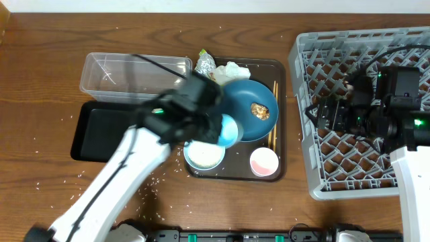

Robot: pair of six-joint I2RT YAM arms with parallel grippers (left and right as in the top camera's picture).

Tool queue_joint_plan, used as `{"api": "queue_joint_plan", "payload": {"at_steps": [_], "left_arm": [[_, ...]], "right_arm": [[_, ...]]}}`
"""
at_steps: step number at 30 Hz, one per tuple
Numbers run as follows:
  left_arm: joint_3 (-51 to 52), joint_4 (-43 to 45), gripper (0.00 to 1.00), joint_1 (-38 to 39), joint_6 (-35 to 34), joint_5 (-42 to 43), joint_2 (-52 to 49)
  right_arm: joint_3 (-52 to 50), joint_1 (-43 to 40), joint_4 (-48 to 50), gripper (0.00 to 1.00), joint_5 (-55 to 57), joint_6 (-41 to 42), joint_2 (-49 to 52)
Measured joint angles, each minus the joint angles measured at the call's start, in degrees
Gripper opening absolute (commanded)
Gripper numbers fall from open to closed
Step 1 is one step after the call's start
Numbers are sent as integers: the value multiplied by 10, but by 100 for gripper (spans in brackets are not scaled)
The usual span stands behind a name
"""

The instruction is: Sort waste into correct bins and load items into the dishwasher rack

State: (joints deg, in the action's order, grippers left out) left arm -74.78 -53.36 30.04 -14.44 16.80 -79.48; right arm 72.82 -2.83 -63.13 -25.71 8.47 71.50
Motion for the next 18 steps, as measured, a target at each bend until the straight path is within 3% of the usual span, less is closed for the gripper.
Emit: {"api": "queue_joint_plan", "payload": {"at_steps": [7,11,16,18], "left_arm": [[-4,111,6,-104,10,259,30],[-4,160,6,-124,10,406,26],[-4,179,6,-124,7,515,26],[-4,179,6,-124,7,542,26]], "right_arm": [[0,9,57,88,-267,-113,0],[2,45,113,87,-409,-166,0],[3,99,176,84,-488,-192,0],[3,123,203,78,-501,-197,0]]}}
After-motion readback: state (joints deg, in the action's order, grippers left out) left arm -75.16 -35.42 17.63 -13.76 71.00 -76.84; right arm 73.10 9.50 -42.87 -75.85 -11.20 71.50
